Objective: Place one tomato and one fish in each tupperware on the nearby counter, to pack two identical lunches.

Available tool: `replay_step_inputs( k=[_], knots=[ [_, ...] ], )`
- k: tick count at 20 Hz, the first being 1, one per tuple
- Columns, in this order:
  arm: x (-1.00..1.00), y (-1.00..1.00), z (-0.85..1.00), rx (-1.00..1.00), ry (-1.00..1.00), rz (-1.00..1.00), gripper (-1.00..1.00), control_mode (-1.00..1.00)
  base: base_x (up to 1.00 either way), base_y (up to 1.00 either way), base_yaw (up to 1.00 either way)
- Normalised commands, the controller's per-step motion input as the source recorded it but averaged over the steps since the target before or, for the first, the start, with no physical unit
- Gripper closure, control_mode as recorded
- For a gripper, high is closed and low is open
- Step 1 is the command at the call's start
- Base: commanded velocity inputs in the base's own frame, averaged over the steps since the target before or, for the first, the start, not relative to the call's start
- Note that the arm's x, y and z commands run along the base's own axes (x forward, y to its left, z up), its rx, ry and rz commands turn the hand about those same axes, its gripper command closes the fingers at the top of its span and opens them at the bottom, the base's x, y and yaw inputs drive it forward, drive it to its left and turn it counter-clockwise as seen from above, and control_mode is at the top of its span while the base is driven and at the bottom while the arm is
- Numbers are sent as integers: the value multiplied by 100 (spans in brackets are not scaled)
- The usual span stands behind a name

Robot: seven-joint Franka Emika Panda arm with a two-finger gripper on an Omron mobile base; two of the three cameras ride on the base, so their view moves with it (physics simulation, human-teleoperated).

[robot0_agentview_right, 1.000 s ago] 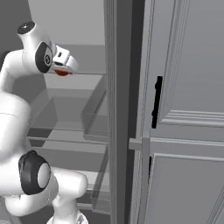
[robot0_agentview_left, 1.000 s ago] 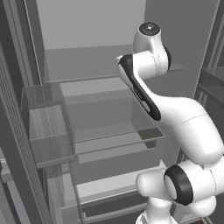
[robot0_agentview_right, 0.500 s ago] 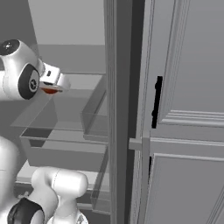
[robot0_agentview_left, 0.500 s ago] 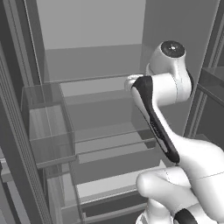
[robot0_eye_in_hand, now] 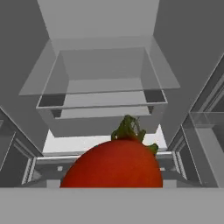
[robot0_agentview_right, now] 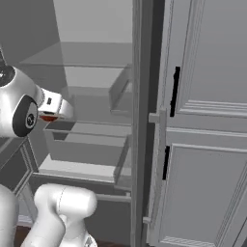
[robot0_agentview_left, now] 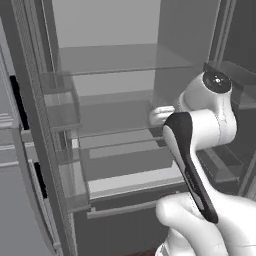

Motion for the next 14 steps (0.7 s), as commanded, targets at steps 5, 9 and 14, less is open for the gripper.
replay_step_inputs(
  k=[5, 9, 14],
  knots=[
    [0, 0, 0, 0, 0, 0, 100, 100, -100, 16, 24],
    [0, 0, 0, 0, 0, 0, 100, 100, -100, 30, 39],
    [0, 0, 0, 0, 0, 0, 100, 100, -97, 38, 52]
  ],
)
